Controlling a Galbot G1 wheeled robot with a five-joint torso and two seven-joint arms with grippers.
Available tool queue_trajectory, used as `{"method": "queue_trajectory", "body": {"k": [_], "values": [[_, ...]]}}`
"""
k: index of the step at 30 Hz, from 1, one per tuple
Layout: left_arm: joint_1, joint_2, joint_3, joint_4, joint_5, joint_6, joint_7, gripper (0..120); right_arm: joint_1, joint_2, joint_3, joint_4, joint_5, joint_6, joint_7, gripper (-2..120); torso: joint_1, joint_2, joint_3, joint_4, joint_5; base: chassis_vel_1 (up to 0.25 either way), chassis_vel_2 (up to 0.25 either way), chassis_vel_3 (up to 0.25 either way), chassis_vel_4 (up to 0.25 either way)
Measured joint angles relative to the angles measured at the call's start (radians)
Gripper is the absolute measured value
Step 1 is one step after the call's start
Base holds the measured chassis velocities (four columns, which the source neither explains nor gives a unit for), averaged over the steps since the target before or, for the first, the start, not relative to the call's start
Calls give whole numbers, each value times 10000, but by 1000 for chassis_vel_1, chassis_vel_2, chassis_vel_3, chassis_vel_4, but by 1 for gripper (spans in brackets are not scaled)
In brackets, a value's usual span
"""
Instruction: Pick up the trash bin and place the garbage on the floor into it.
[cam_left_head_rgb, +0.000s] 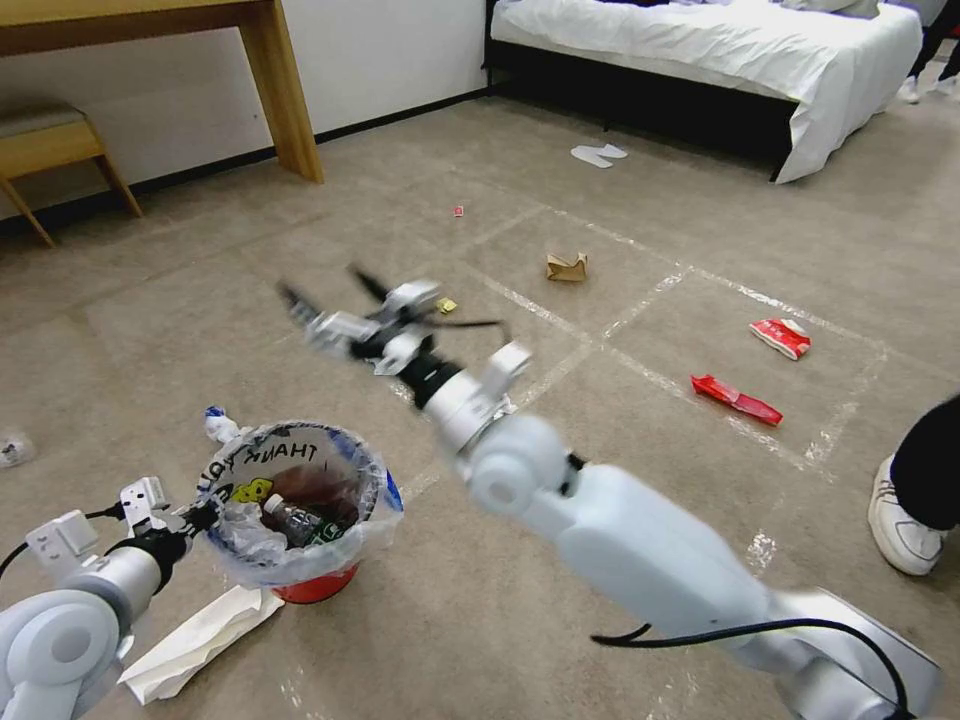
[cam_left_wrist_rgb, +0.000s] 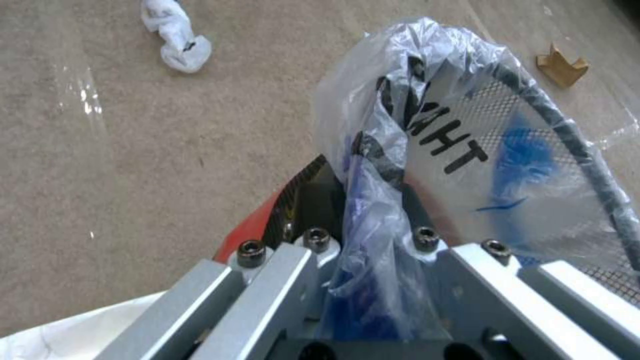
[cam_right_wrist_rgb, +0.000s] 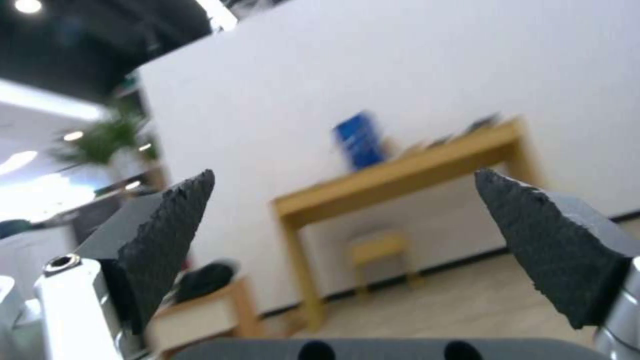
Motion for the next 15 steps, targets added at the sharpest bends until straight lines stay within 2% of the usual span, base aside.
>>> {"method": "queue_trajectory", "body": {"k": [2,3,5,6,8,9,11,15], "values": [[5,-56,21,-4,77,-6,22,5,-510,-864,1335,544,94,49,-315,100,0,0,0,-3,2,0,0,0,0],[5,-56,21,-4,77,-6,22,5,-510,-864,1335,544,94,49,-315,100,0,0,0,-3,2,0,0,0,0],[10,-126,47,-16,166,-10,76,5,-1063,-1452,2487,1006,182,73,-521,100,0,0,0,-3,0,0,0,0,0],[10,-126,47,-16,166,-10,76,5,-1063,-1452,2487,1006,182,73,-521,100,0,0,0,-3,0,0,0,0,0],[2,-212,74,-32,361,-35,202,5,-2030,-1947,3953,1554,277,103,-711,99,0,1,-1,-1,2,0,0,0,0],[2,-212,74,-32,361,-35,202,5,-2030,-1947,3953,1554,277,103,-711,99,0,1,-1,-1,2,0,0,0,0],[-2,-258,102,-41,541,-71,313,5,-3225,-2268,5300,1976,287,130,-786,99,-1,1,-1,-5,1,0,0,0,0],[70,-328,75,-111,788,-127,486,5,-4288,-2321,6407,2337,44,306,-743,99,-1,1,-1,-9,-2,0,0,0,0]]}}
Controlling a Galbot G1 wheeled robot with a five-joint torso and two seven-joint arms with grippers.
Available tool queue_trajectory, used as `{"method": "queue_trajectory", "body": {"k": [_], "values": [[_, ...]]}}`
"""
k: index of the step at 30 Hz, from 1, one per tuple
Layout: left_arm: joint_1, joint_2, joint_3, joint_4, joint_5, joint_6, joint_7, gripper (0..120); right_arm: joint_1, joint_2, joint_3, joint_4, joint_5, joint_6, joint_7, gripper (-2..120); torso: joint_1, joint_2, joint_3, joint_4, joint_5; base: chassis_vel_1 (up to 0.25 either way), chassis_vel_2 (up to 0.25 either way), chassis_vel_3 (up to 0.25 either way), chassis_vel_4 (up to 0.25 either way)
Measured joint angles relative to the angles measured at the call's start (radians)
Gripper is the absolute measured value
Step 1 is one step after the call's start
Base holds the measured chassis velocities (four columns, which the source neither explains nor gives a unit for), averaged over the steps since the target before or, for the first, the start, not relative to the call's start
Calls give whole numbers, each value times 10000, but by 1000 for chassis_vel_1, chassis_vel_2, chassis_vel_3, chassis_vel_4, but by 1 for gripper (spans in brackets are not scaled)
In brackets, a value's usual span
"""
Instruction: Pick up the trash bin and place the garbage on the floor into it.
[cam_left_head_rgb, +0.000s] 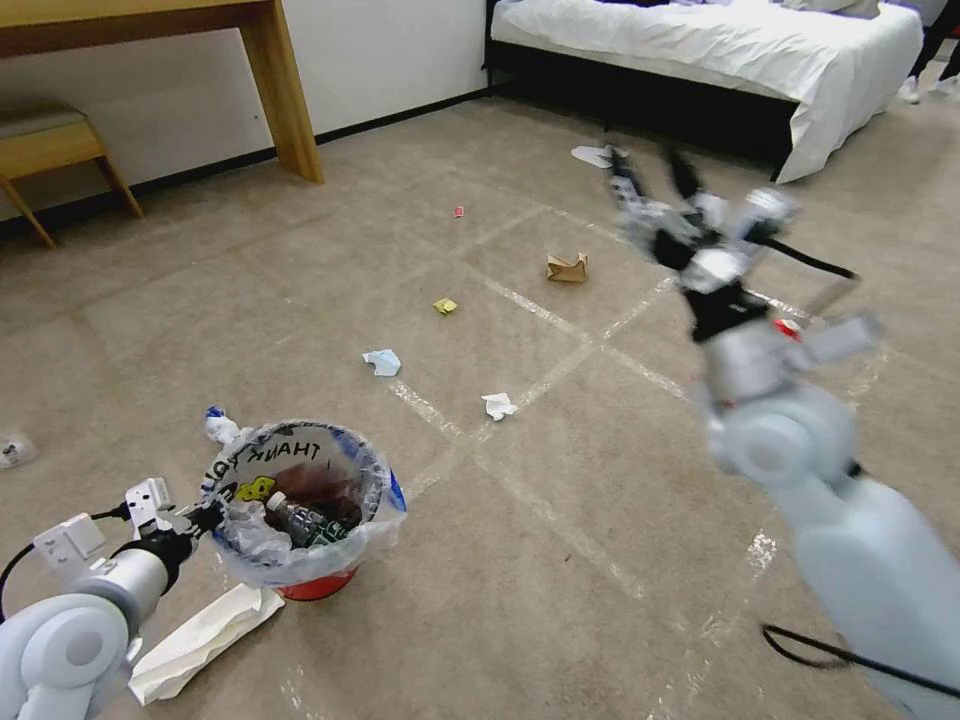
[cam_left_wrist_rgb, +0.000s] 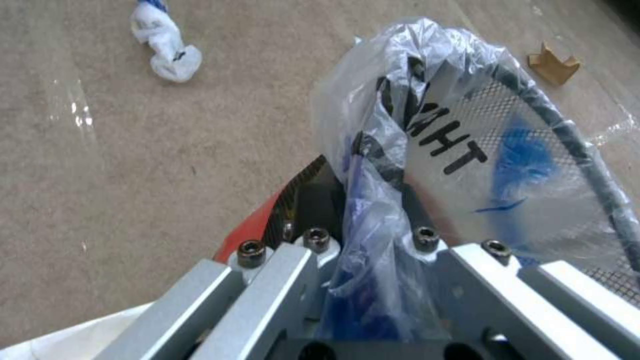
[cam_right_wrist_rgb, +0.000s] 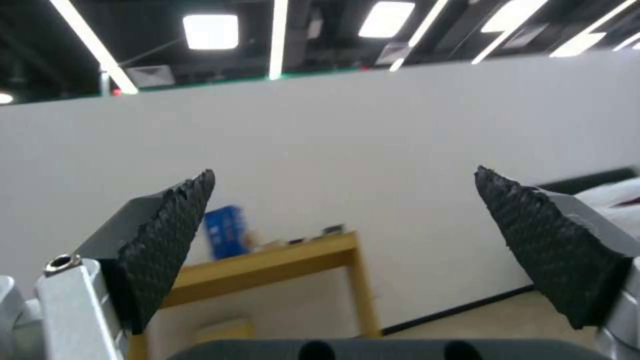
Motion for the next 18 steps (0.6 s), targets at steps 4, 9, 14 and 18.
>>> {"method": "queue_trajectory", "body": {"k": [4,9,14,18], "values": [[428,-319,-407,-347,370,-161,192,5,-457,387,497,-116,-635,207,54,99,0,0,0,15,2,0,0,0,0],[514,-433,-431,-443,702,-229,330,5,-1465,814,1469,-347,-2044,493,134,99,0,0,0,8,0,0,0,0,0],[511,-496,-431,-352,1015,-350,493,5,-2344,1329,2388,-359,-3122,505,485,99,0,0,0,9,-3,0,0,0,0],[450,-596,-436,-261,1208,-439,596,5,-3099,1972,3052,-363,-4118,469,829,99,0,0,0,4,-3,0,0,0,0]]}}
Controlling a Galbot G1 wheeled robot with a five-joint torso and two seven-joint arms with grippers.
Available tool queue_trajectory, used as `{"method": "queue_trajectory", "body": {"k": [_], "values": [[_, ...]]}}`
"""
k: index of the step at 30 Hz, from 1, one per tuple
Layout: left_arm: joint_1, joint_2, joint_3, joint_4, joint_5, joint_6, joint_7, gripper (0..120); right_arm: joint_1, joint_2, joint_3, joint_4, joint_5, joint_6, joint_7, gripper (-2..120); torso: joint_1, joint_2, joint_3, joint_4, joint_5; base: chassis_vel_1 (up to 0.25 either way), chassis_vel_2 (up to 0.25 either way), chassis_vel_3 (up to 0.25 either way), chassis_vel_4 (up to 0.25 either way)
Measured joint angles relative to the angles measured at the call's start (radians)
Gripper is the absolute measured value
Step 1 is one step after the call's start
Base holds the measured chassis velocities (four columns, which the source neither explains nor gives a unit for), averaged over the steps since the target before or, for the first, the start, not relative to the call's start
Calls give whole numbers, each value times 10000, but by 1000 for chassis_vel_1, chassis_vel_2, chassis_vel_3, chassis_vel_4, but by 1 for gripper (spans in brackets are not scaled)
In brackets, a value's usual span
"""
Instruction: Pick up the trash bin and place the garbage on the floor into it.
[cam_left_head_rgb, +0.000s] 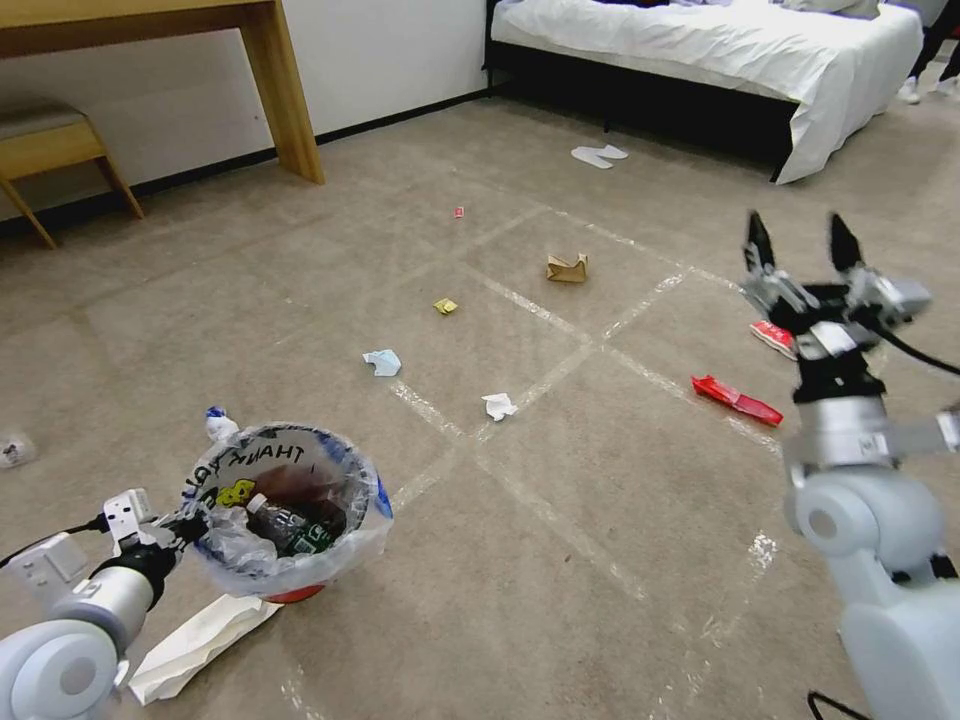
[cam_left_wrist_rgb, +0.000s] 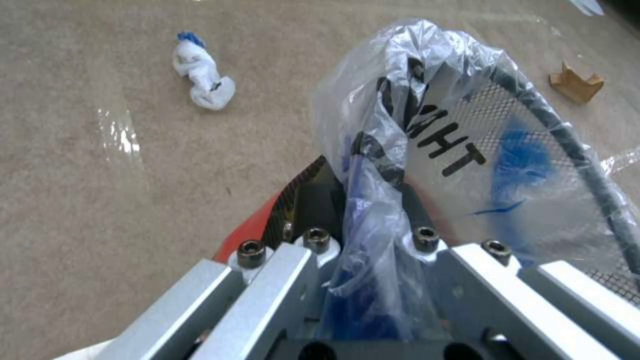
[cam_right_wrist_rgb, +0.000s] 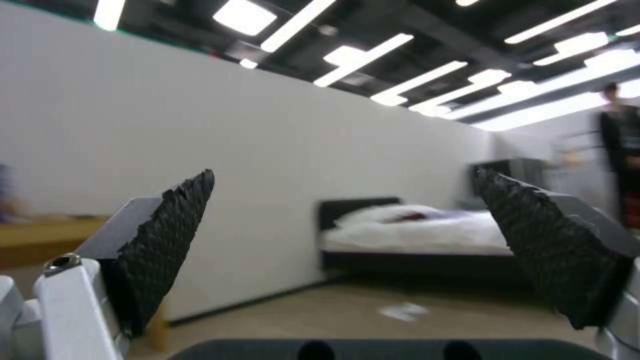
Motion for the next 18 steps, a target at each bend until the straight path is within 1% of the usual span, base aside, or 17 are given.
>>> {"method": "queue_trajectory", "body": {"k": [2,3,5,6,8,12,18], "values": [[-25,-90,-1,34,91,-40,52,5,-432,491,197,-70,-537,0,247,100,0,0,1,3,0,0,0,0,0],[-25,-90,-1,34,91,-40,52,5,-432,491,197,-70,-537,0,247,100,0,0,1,3,0,0,0,0,0],[-33,-195,5,103,306,-123,159,5,-863,989,178,-164,-937,48,473,100,0,0,1,3,2,0,0,0,0],[-33,-195,5,103,306,-123,159,5,-863,989,178,-164,-937,48,473,100,0,0,1,3,2,0,0,0,0],[-33,-287,19,111,393,-160,182,5,-1126,1228,15,-197,-1240,119,558,99,0,0,1,3,0,0,0,0,0],[34,-423,24,83,480,-186,212,5,-1450,1394,-210,-182,-1559,91,758,99,0,0,1,3,0,0,0,0,0],[106,-627,-5,-33,715,-301,302,5,-1793,1281,-602,-296,-1938,46,1050,100,0,0,1,4,0,0,0,0,0]]}}
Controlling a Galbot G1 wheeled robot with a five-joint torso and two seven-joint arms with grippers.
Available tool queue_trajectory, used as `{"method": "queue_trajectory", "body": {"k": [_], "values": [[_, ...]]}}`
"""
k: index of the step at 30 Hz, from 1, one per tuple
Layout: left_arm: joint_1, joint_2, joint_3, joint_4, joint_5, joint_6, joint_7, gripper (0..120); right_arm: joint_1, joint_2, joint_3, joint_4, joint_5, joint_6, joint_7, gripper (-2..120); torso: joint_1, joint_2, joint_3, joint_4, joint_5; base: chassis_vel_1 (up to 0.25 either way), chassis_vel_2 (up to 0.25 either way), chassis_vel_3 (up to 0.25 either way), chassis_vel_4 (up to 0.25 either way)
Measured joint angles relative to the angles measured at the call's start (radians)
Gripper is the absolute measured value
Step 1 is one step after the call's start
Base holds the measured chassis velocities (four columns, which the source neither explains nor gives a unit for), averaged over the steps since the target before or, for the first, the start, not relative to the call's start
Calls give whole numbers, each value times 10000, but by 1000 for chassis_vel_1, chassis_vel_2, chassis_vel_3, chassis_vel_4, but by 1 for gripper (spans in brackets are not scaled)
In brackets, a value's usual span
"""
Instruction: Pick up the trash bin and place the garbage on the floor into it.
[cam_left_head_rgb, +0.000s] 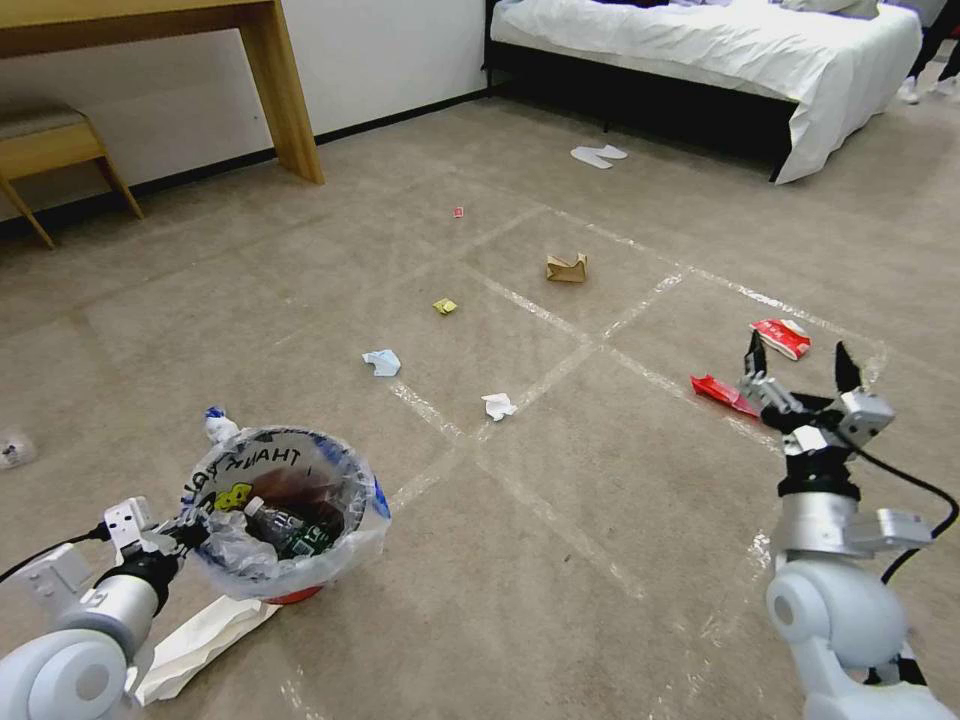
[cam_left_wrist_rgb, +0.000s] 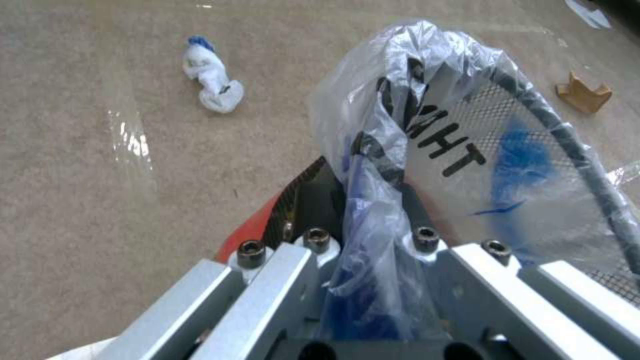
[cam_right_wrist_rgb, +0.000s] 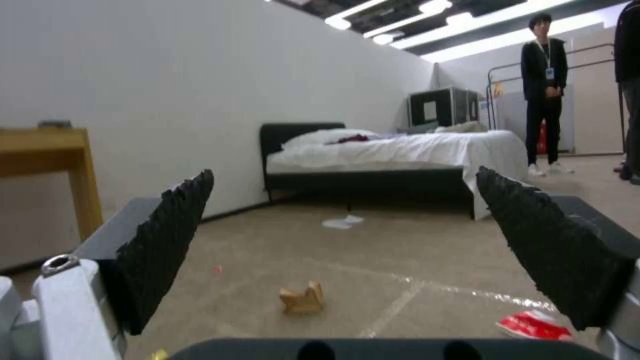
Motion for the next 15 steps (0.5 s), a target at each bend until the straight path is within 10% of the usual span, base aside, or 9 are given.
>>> {"method": "queue_trajectory", "body": {"k": [15], "values": [[70,-52,-114,61,159,-186,89,5,-426,74,-224,-447,-777,300,-270,100,0,-2,0,0,0,0,0,0,0]]}}
